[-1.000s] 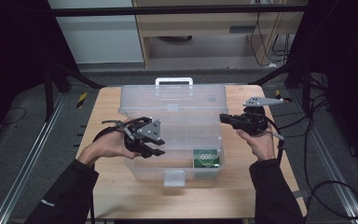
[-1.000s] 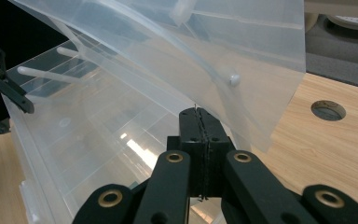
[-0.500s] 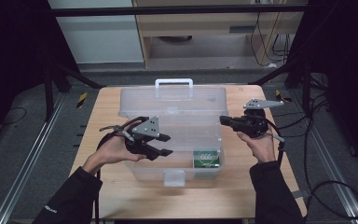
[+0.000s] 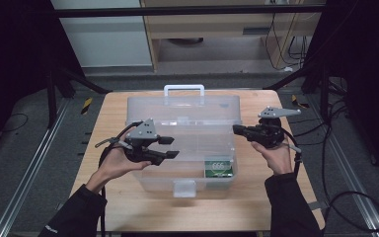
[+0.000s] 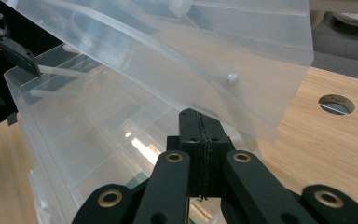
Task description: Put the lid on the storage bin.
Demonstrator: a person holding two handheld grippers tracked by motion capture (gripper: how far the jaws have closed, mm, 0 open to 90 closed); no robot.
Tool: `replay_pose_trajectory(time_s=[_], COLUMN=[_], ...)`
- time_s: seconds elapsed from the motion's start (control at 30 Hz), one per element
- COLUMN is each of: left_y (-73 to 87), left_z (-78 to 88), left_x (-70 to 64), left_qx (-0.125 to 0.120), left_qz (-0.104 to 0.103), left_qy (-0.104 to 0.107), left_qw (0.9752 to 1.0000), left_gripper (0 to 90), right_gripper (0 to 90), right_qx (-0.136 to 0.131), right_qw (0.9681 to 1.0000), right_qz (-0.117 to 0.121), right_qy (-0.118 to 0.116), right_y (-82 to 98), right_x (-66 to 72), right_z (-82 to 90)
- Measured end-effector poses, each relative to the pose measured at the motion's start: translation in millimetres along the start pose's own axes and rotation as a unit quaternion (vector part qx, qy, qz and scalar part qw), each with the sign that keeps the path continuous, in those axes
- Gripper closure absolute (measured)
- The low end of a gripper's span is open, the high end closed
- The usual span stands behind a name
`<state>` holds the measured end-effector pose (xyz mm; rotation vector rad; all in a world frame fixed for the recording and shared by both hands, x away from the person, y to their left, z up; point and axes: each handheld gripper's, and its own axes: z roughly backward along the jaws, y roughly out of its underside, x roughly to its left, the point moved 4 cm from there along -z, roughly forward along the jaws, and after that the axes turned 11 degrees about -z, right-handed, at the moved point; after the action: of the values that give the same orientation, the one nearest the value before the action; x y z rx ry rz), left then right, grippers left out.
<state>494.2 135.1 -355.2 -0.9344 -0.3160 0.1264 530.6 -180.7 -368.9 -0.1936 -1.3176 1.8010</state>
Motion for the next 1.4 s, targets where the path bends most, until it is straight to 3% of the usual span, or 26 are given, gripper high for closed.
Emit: replay_pose_trajectory(time_s=[0.2, 0.43, 0.57, 0.77, 1.0, 1.4], left_y=[5.6, 16.5, 24.3, 39.3, 51.6, 64.4], left_z=[9.0, 25.6, 36.4, 51.4, 65.3, 76.2], left_x=[1.7, 5.7, 9.1, 15.8, 22.0, 29.5], left_qx=[-0.011, -0.029, -0.026, -0.025, -0.022, -0.014], left_qz=[0.020, 0.037, 0.055, 0.086, 0.104, 0.132], left_qy=[-0.024, -0.064, -0.085, -0.117, -0.141, -0.166], left_qw=[0.9994, 0.9968, 0.9946, 0.9891, 0.9843, 0.9772], left_gripper=[53.9, 60.5, 68.2, 78.1, 87.0, 89.4], right_gripper=[90.0, 90.0, 90.0, 90.0, 90.0, 90.0], right_qx=[0.001, 0.000, 0.001, 0.000, 0.006, 0.012], right_qw=[1.0000, 1.0000, 1.0000, 1.0000, 1.0000, 0.9999], right_qz=[-0.003, -0.002, -0.003, -0.005, 0.000, 0.003], right_qy=[-0.001, 0.000, 0.001, -0.002, 0.001, 0.004], right_y=[1.0, 2.5, 2.9, 4.6, 6.3, 8.4], right_x=[0.3, -1.6, -1.0, -0.9, 0.9, 4.3], right_z=[0.5, 2.1, 2.3, 2.5, 3.3, 5.2])
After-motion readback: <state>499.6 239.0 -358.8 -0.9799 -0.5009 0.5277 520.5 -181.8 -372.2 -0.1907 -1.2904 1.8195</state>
